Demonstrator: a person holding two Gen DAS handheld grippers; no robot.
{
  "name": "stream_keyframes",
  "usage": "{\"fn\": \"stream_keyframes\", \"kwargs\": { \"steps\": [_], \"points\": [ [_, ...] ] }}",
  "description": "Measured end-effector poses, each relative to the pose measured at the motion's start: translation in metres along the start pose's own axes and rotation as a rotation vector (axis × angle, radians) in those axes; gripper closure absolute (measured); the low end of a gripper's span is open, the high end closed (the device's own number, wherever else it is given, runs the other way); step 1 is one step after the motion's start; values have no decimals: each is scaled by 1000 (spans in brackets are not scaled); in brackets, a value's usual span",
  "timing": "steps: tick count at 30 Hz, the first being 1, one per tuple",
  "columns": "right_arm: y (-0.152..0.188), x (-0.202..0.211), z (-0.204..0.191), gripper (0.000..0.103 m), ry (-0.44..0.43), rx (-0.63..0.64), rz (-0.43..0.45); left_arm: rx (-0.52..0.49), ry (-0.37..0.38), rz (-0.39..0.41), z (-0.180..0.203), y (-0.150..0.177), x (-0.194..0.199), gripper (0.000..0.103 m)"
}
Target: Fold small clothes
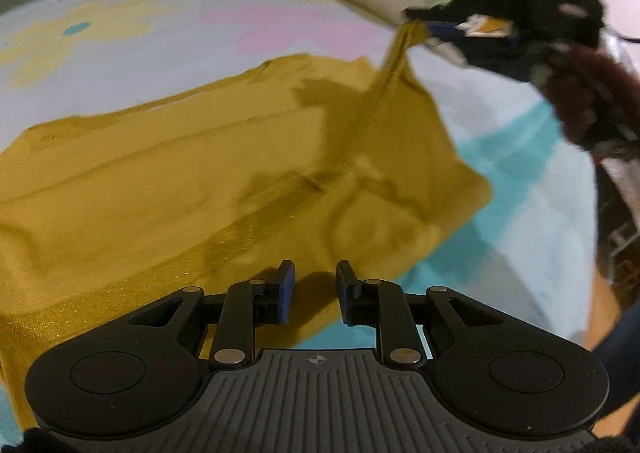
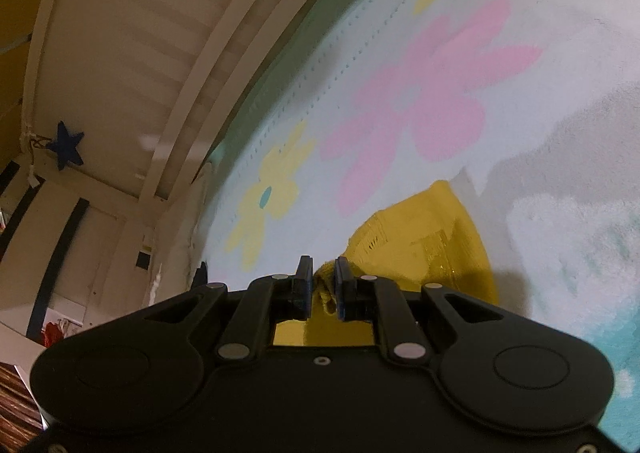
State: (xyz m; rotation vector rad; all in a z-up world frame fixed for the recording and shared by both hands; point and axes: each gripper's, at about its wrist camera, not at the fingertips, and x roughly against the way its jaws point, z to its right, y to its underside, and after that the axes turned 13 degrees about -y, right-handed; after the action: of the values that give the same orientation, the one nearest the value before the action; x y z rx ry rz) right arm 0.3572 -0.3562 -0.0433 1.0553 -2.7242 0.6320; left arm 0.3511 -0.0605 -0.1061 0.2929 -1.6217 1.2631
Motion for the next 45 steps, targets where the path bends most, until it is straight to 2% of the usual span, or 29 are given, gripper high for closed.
{"fn": "stream_keyframes", "kwargs": {
  "steps": [4, 7, 9, 15, 16, 18, 19, 20, 22, 24, 26, 29, 31, 32, 33, 35, 39, 42, 45],
  "points": [
    [-2, 2, 1, 84, -2, 0, 17, 89, -54, 39, -16, -6, -4, 81],
    [-3, 0, 5, 84, 10, 4, -6, 138, -99, 55, -30, -12, -6, 81],
    [-3, -3, 5, 76, 30, 28, -38, 170, -101, 58, -39, -16, -5, 81],
    [5, -14, -7, 74, 125, 173, -153, 208, -148, 89, -46, -36, -9, 81],
    [7, -17, -11, 71, 136, 219, -168, 223, -147, 90, -48, -38, -10, 81],
    [12, -24, -24, 39, 170, 346, -205, 244, -148, 97, -50, -43, -11, 81],
    [16, -28, -31, 30, 189, 426, -228, 249, -150, 99, -50, -45, -11, 81],
    [21, -32, -37, 26, 204, 505, -255, 255, -151, 99, -51, -46, -11, 81],
    [33, -41, -43, 26, 216, 633, -332, 268, -147, 96, -53, -47, -13, 81],
    [42, -52, -44, 27, 223, 722, -388, 278, -149, 89, -54, -46, -15, 81],
    [48, -62, -43, 28, 264, 804, -408, 291, -149, 80, -58, -45, -15, 81],
    [48, -73, -37, 35, 273, 855, -432, 306, -138, 74, -61, -44, -15, 81],
    [48, -79, -34, 53, 246, 852, -475, 310, -130, 76, -63, -45, -13, 81],
    [47, -82, -32, 83, 242, 843, -492, 312, -128, 80, -64, -46, -11, 81],
    [44, -83, -30, 93, 233, 831, -490, 316, -126, 87, -66, -46, -7, 81],
    [33, -81, -28, 93, 218, 774, -417, 322, -122, 114, -70, -47, 2, 81],
    [-9, -61, -6, 93, 266, 534, -177, 299, -103, 168, -78, -45, 26, 81],
    [-20, -51, 11, 93, 347, 460, -118, 249, -57, 174, -79, -36, 38, 81],
    [-20, -46, 21, 93, 360, 424, -121, 126, 9, 165, -66, -26, 45, 81]
  ]
}}
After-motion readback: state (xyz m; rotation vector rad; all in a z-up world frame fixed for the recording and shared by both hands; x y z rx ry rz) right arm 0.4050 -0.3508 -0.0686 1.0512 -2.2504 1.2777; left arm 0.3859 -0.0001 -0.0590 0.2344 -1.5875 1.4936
